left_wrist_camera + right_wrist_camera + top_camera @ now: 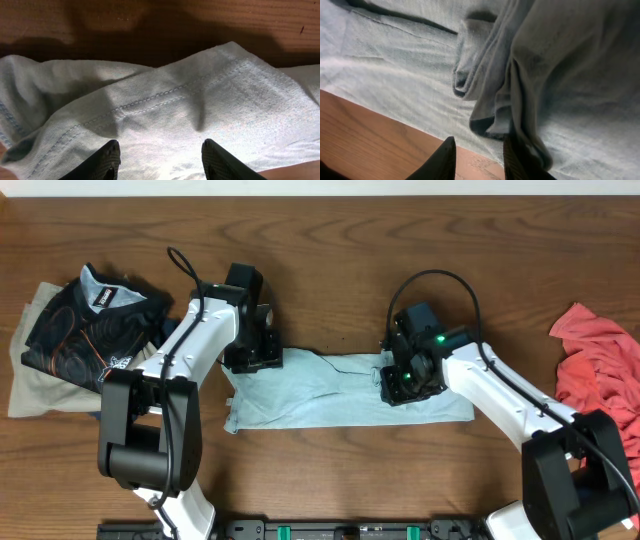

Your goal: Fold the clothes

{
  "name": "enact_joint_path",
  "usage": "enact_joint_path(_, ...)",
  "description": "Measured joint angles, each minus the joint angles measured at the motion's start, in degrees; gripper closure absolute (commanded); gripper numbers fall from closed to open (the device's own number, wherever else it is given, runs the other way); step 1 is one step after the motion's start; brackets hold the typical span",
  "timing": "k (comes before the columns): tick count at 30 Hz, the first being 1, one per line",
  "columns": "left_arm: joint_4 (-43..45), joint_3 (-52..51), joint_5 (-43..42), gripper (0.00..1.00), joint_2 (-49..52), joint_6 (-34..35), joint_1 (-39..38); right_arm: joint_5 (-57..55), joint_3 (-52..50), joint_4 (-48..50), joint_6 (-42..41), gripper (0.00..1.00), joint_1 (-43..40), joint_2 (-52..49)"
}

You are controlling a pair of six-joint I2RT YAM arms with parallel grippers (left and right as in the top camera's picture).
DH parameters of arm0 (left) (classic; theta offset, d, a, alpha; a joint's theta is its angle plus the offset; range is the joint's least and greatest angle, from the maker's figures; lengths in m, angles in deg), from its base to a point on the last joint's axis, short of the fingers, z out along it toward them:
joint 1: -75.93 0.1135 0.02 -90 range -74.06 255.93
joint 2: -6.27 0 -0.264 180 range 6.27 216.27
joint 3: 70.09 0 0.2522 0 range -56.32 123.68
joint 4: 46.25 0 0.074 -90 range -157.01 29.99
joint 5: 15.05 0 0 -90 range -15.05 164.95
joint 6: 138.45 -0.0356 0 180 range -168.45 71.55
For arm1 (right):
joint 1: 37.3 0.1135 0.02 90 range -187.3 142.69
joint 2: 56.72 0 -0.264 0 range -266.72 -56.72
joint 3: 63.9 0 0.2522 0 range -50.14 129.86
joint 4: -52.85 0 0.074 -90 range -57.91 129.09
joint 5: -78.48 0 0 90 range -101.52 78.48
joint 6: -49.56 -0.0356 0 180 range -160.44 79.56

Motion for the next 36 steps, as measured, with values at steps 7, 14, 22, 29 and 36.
enact_joint_path(7, 0.0, 0.0, 0.0, 0.45, 0.0, 0.0, 0.0, -0.09, 0.35, -2.27, 0.35, 0.66, -0.24, 3.54)
enact_joint_path(14, 0.02, 0.0, 0.0, 0.45, 0.0, 0.0, 0.0, -4.9, 0.83, -2.58, -0.44, 0.53, -1.66, 5.46)
enact_joint_path(22, 0.11, 0.0, 0.0, 0.46, 0.0, 0.0, 0.0, -6.45, 0.76, -1.81, -0.57, 0.53, -1.33, 2.34)
enact_joint_path(29, 0.22, 0.0, 0.0, 0.45, 0.0, 0.0, 0.0, -6.16, 0.74, -0.15, -0.92, 0.86, 1.07, -0.76)
enact_joint_path(36, 0.22, 0.0, 0.0, 0.46, 0.0, 0.0, 0.0, -5.01, 0.72, -2.45, -1.16, 0.99, 1.73, -2.54)
